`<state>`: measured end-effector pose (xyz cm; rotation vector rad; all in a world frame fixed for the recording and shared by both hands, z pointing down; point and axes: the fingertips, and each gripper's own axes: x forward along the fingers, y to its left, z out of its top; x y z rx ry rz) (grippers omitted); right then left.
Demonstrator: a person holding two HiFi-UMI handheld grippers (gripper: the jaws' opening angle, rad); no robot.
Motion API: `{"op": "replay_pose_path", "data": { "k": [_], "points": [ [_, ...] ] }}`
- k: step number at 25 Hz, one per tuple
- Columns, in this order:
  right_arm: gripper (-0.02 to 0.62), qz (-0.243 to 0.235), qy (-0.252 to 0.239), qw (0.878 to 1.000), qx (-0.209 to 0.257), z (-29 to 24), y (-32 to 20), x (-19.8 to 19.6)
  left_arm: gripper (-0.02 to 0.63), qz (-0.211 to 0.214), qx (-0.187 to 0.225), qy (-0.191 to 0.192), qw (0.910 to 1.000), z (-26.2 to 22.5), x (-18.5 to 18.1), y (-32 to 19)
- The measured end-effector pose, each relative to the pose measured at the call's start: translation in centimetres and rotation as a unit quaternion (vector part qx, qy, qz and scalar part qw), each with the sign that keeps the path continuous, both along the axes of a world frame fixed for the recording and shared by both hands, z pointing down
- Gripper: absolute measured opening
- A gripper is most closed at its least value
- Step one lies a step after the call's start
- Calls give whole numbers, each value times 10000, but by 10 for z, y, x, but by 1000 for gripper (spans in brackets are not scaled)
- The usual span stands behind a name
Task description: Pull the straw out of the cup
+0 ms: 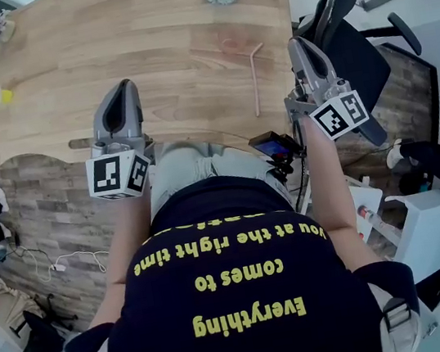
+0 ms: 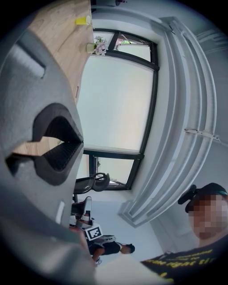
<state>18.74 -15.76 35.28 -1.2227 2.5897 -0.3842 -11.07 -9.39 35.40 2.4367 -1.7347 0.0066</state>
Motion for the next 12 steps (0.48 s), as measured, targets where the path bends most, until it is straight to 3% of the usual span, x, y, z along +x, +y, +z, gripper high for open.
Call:
{"op": "replay_pose_path", "data": {
  "k": [5, 12],
  "points": [
    [6, 145, 379, 9986, 343, -19, 13, -3, 0, 70, 84, -28, 9999, -5, 6, 1],
    [6, 189, 227, 9986, 429, -33, 27, -2, 0, 112, 116, -41, 9999, -6, 10, 3]
  ]
}}
